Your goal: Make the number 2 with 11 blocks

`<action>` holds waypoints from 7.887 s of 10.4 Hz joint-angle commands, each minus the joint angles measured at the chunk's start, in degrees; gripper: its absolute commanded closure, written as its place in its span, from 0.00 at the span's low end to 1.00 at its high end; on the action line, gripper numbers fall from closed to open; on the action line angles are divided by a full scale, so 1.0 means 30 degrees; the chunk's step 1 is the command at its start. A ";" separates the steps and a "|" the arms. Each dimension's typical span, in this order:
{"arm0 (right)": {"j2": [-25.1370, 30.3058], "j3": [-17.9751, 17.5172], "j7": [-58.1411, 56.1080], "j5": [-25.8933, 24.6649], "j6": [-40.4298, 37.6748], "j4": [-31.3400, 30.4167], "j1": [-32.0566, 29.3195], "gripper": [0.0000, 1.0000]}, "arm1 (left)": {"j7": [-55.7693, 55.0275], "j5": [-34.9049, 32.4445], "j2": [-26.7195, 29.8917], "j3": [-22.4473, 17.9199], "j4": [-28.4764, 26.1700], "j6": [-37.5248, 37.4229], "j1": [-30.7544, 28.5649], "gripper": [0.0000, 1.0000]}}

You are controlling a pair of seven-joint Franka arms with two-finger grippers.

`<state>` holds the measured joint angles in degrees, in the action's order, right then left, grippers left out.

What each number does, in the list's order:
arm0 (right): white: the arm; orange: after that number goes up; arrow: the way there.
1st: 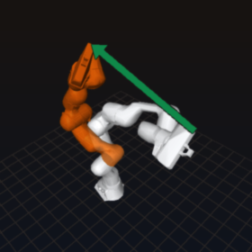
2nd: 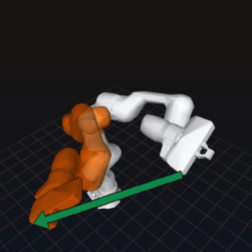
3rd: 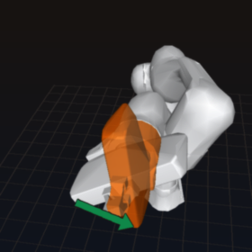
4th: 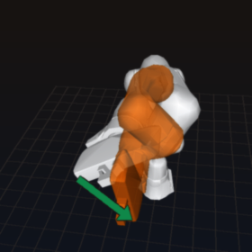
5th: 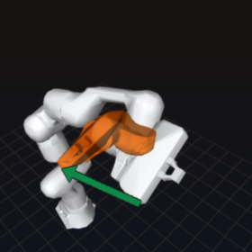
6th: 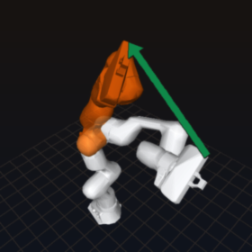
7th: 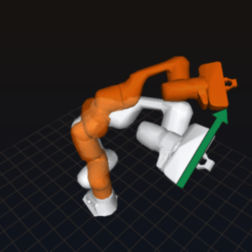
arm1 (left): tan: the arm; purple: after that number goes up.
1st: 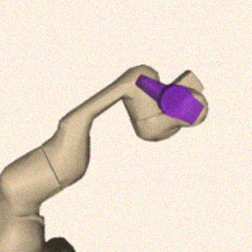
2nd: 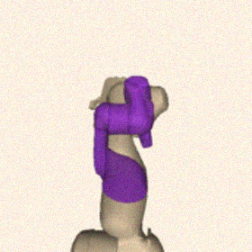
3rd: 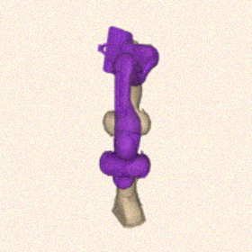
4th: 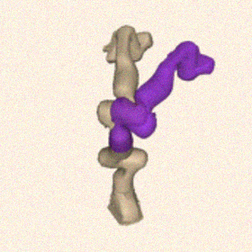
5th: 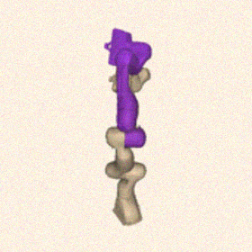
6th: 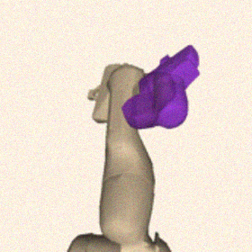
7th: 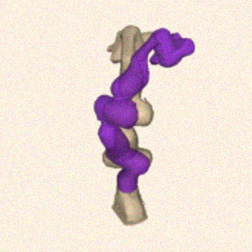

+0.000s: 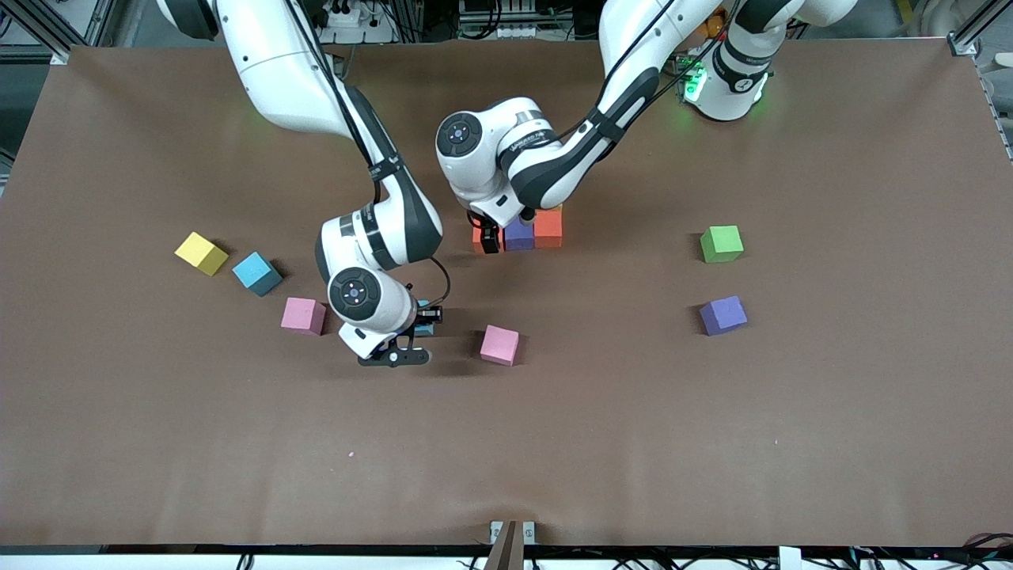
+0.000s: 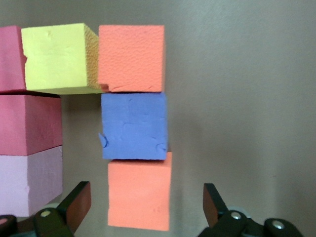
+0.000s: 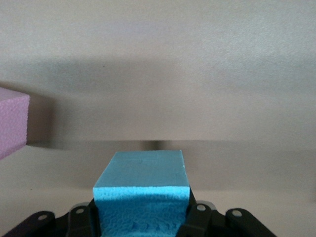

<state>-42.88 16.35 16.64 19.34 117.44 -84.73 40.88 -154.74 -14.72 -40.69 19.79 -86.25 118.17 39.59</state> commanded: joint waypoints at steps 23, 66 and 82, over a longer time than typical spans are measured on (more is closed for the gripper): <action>0.0202 0.0233 0.3712 0.1084 0.2808 -0.2723 0.5680 0.72 | 1.6850 0.0278 -0.0646 -0.0532 0.4610 -0.0954 -0.7220 0.00; 0.4420 0.5213 -0.9118 -0.0703 0.4507 -0.8933 -0.0149 0.00 | 3.8102 0.0072 -0.4747 -0.2055 0.5254 0.8421 -0.3237 0.00; 0.3894 0.5097 -0.9824 0.2022 0.5356 -0.9989 -0.0706 0.00 | 3.9568 0.0190 -0.6035 -0.2349 0.5840 1.0178 -0.2503 0.00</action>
<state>-31.96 32.20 -11.56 23.92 132.60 -113.74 39.27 -36.49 -14.67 -57.44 13.56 -70.48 148.18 31.24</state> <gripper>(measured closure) 0.000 0.000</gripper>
